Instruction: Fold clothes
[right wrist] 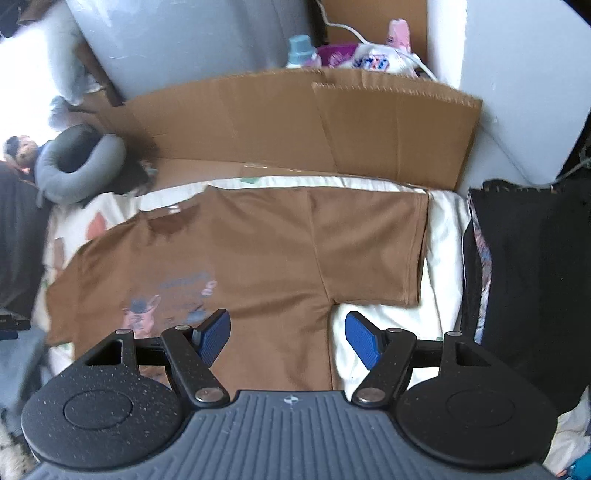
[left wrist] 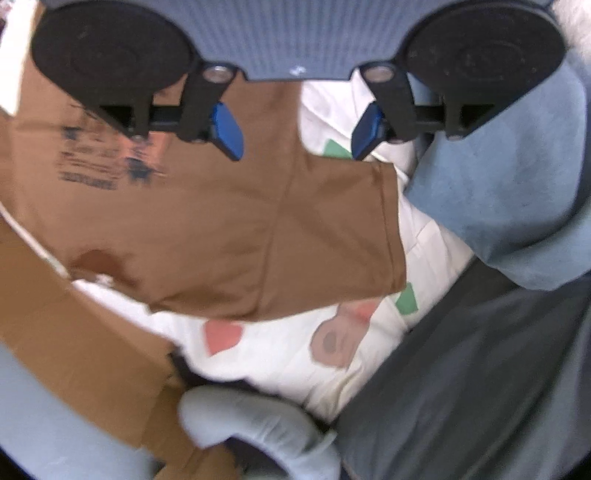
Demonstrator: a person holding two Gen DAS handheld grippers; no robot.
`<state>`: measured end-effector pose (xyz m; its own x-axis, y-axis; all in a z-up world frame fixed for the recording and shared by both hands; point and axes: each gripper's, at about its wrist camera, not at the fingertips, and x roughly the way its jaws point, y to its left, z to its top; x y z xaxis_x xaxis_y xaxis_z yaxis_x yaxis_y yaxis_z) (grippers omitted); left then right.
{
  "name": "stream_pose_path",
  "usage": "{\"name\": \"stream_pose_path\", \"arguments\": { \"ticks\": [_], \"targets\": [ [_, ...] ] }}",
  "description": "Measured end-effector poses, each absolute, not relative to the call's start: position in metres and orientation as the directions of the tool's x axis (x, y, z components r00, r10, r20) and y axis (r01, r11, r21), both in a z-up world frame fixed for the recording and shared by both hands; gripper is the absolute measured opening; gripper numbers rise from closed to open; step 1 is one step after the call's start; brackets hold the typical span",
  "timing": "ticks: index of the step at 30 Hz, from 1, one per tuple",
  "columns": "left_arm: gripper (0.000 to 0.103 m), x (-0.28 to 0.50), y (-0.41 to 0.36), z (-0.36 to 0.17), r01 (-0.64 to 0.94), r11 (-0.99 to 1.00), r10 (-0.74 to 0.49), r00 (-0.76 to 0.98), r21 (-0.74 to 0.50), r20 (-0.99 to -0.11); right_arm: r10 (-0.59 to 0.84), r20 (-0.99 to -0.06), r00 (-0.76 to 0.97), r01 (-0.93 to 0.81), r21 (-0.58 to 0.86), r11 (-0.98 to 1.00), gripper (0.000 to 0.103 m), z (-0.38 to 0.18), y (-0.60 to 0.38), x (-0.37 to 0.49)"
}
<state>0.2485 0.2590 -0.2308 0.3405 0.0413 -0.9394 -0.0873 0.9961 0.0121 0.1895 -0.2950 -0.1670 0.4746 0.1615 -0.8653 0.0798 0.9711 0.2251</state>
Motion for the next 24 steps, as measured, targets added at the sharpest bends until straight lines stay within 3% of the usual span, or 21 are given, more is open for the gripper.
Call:
{"name": "stream_pose_path", "arguments": {
  "ticks": [4, 14, 24],
  "targets": [
    [0.072, 0.230, 0.261, -0.190, -0.099, 0.993, -0.023, 0.350, -0.062, -0.936, 0.173, -0.867, 0.467, 0.054, 0.223, 0.973, 0.075, -0.128, -0.302, 0.186],
    [0.079, 0.183, 0.268, -0.098, -0.097, 0.993, -0.029, 0.399, -0.074, -0.916, 0.171, -0.834, 0.524, 0.017, 0.211, 0.977, 0.074, -0.017, -0.314, 0.176],
    [0.080, 0.138, 0.278, -0.040, -0.092, 0.990, -0.062, 0.422, -0.111, -0.905, 0.201, -0.792, 0.576, -0.075, 0.193, 0.978, 0.075, 0.124, -0.316, 0.177]
  ]
}}
